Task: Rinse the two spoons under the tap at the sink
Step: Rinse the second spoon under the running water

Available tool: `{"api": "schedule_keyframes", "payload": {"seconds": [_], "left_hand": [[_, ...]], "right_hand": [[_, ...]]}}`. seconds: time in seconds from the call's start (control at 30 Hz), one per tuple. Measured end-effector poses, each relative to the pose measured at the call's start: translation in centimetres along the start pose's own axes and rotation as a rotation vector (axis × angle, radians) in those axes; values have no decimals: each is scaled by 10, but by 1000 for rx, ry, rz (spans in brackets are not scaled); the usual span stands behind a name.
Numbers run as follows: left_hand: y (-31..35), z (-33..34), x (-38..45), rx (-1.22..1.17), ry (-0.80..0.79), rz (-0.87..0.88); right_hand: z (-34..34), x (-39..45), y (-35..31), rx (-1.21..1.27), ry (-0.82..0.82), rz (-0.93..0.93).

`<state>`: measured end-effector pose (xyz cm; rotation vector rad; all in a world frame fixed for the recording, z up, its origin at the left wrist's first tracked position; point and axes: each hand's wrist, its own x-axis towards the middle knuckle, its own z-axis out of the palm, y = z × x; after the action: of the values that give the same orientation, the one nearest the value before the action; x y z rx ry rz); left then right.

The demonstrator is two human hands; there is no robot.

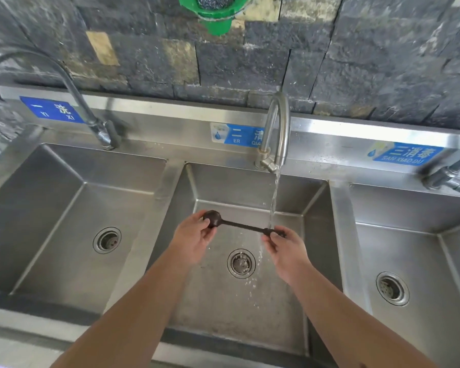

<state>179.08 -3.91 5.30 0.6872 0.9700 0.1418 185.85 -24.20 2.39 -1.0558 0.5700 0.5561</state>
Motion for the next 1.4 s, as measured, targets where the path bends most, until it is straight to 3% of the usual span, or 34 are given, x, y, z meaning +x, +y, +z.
{"api": "schedule_keyframes", "payload": {"seconds": [0.2,0.43,0.9,1.2,1.3,1.4], "left_hand": [[19,-27,-10,-5,46,47],[13,-24,-15,115,59,12],[-58,57,-8,344,-192,-124],[-87,82,-7,371,-336,-148],[-99,90,-14,348,-314,-188],[-113,96,-24,305,-245,-253]], "right_hand": [[32,-5,13,-43,-103,27],[26,-7,-2,-48,-108,22],[-99,-17,-52,85,67,-61],[-123,-44,-59,120,-26,-183],[-126,-60,-58,-39,-14,-321],[-130,-74,-53,-562,121,-528]]}}
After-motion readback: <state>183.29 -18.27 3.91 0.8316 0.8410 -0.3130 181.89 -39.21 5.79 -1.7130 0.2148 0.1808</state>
